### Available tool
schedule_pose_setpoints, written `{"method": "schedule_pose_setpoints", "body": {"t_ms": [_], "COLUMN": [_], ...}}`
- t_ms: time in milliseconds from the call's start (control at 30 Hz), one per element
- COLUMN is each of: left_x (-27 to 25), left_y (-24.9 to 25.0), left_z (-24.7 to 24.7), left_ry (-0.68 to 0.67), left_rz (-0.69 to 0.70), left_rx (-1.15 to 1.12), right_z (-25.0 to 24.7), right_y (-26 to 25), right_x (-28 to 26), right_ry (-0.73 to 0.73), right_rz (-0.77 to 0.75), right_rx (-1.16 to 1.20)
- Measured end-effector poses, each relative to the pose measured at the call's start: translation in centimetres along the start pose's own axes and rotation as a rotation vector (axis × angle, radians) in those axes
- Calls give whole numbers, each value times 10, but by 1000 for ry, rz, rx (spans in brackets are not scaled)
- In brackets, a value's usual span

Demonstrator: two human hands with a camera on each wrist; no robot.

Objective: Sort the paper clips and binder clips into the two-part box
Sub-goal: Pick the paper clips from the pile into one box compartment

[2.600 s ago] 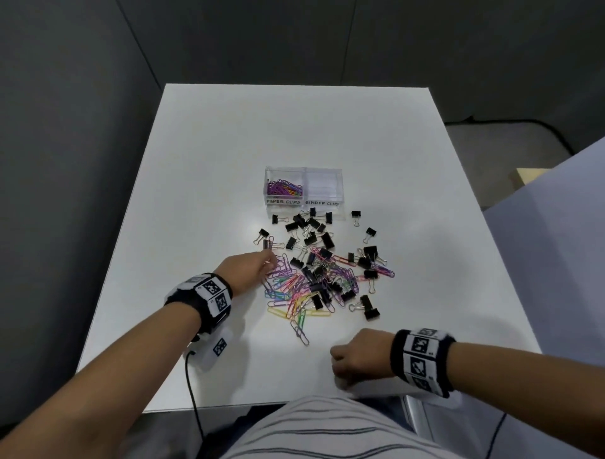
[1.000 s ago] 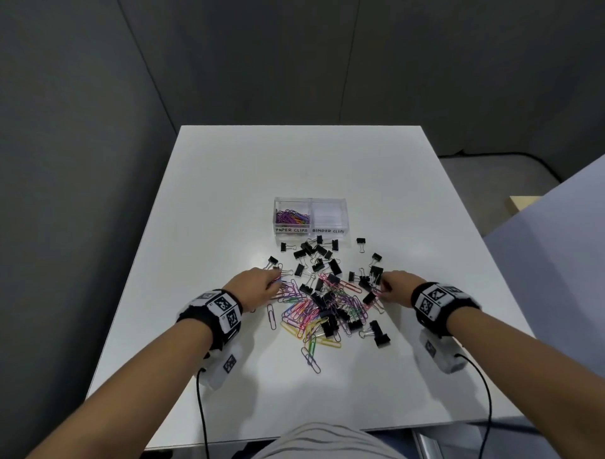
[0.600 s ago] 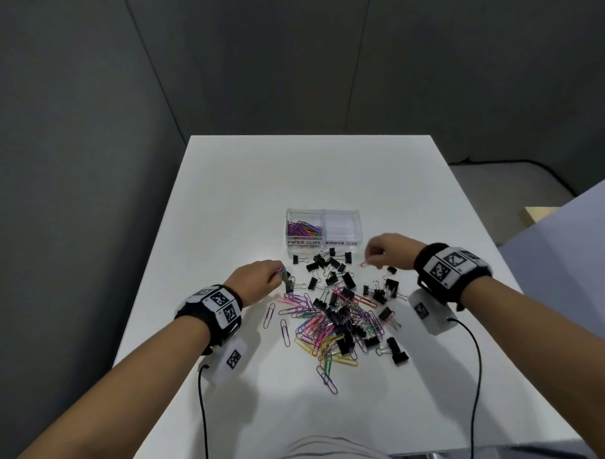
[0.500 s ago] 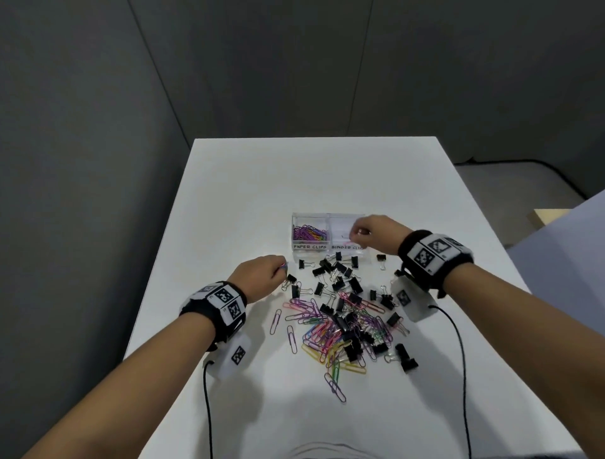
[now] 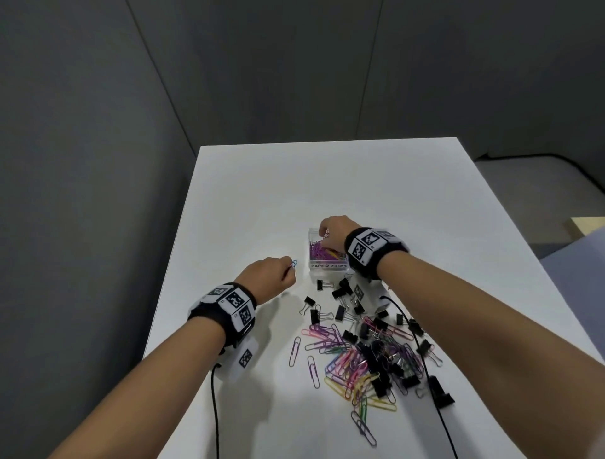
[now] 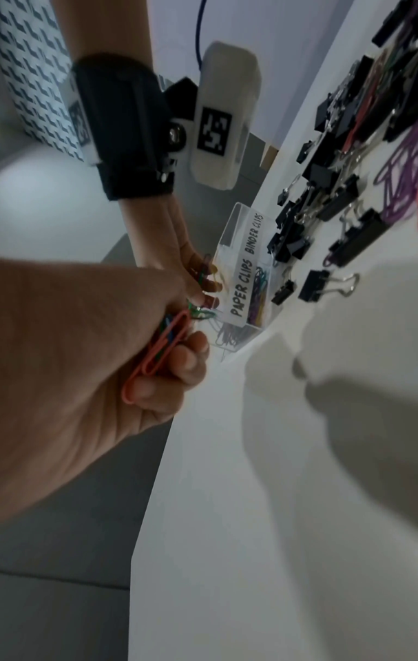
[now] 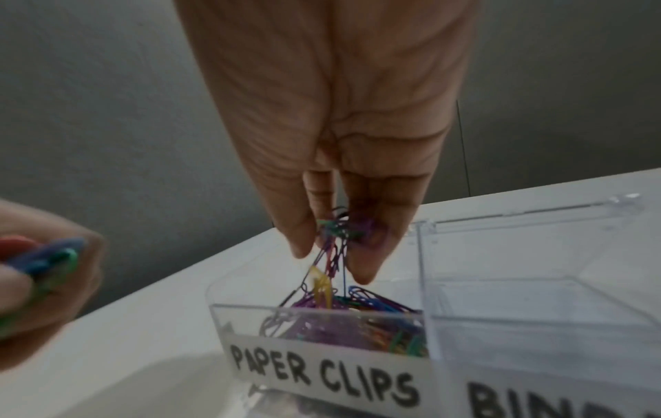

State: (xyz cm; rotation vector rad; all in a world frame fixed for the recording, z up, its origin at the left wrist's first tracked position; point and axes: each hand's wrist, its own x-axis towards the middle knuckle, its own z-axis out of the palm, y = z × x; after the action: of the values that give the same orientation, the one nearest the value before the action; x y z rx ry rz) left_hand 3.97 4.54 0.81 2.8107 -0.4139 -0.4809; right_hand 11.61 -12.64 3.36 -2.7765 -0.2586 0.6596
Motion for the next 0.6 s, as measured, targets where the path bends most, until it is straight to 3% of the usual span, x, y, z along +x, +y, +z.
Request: {"method": "schedule_pose_setpoints", "body": {"t_ms": [167, 367, 600], "left_x": [17, 58, 92], "left_y": [1, 35, 64], "left_z": [-12, -41, -24], "left_ry": [-29, 3, -186], "left_rz": [80, 200, 240], "left_rx": [54, 91, 224], "right_z": [-2, -4, 23], "right_y": [12, 42, 70], "right_x": [-11, -44, -89], "right_ry": [64, 201, 84], "right_rz": [-57, -101, -102], "right_rx": [171, 181, 108]}}
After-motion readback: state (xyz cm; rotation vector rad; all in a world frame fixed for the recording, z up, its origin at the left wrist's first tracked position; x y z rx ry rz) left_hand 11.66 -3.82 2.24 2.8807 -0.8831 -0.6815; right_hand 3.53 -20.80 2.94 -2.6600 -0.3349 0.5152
